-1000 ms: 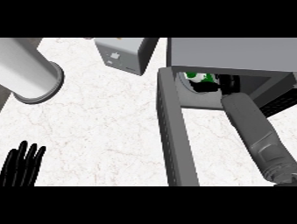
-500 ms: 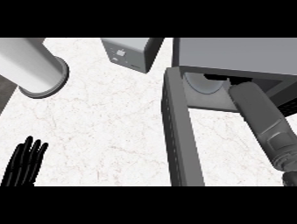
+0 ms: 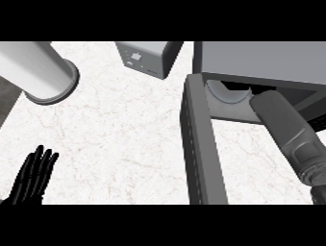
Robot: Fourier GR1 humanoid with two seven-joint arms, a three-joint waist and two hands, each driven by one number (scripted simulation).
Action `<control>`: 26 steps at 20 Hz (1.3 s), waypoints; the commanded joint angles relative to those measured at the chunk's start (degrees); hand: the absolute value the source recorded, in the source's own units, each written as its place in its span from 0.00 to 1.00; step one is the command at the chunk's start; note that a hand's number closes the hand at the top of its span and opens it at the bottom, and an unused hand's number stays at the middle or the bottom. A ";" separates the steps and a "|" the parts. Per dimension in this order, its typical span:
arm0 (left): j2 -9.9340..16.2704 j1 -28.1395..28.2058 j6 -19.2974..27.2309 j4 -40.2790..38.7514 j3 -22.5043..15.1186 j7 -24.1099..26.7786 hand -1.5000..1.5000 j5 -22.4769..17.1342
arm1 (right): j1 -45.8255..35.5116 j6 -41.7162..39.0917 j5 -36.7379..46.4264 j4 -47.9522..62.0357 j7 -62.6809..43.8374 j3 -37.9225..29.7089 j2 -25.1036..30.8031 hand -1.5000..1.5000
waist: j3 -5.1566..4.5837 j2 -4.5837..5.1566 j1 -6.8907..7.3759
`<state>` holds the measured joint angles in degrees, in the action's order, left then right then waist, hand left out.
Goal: Pick up the milk, place it into the microwave and close the microwave
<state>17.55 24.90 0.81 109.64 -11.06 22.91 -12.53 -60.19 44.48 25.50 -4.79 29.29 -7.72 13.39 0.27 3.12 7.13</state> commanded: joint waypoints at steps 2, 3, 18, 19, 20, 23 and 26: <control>-1.27 -1.33 0.65 -0.09 -1.53 -0.11 0.00 1.20 | 0.54 -5.27 -1.13 -0.58 3.36 -1.01 -1.20 0.00 | 0.14 0.19 -0.16; -0.62 0.92 -0.44 -1.29 -1.06 1.50 0.00 0.85 | 0.68 -5.99 -1.57 -0.78 3.90 -1.47 -0.93 0.00 | 0.06 -0.10 0.14; -2.43 -2.15 -0.96 -1.51 -3.80 1.13 0.00 2.15 | 4.82 -20.09 -9.46 -2.23 14.04 -9.15 -0.95 0.00 | -0.01 -1.05 -2.41; -2.76 -3.10 -0.38 -0.64 -3.68 -0.91 0.00 1.63 | 5.86 -18.24 -9.56 -2.37 15.41 -9.24 -3.55 0.00 | -0.01 -1.23 -2.80; -2.06 0.61 -0.80 0.00 -4.06 1.64 0.00 2.71 | 9.12 -20.59 -10.89 -2.64 18.17 -10.40 -3.03 0.00 | -0.03 -1.63 -3.16; -3.95 -3.45 1.85 1.47 -5.69 -2.08 0.00 4.77 | 8.76 -21.69 -11.19 -2.28 18.40 -10.76 -3.57 0.00 | -0.02 -1.60 -3.54; -4.26 -1.46 1.26 0.33 -6.57 -0.73 0.00 5.01 | 14.35 -24.36 -12.15 -2.63 23.96 -11.61 -2.95 0.00 | -0.06 -1.88 -4.25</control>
<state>13.81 23.14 1.54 109.42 -16.94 22.85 -8.15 -50.40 23.07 14.33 -7.23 48.28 -18.48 10.42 0.24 1.61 3.76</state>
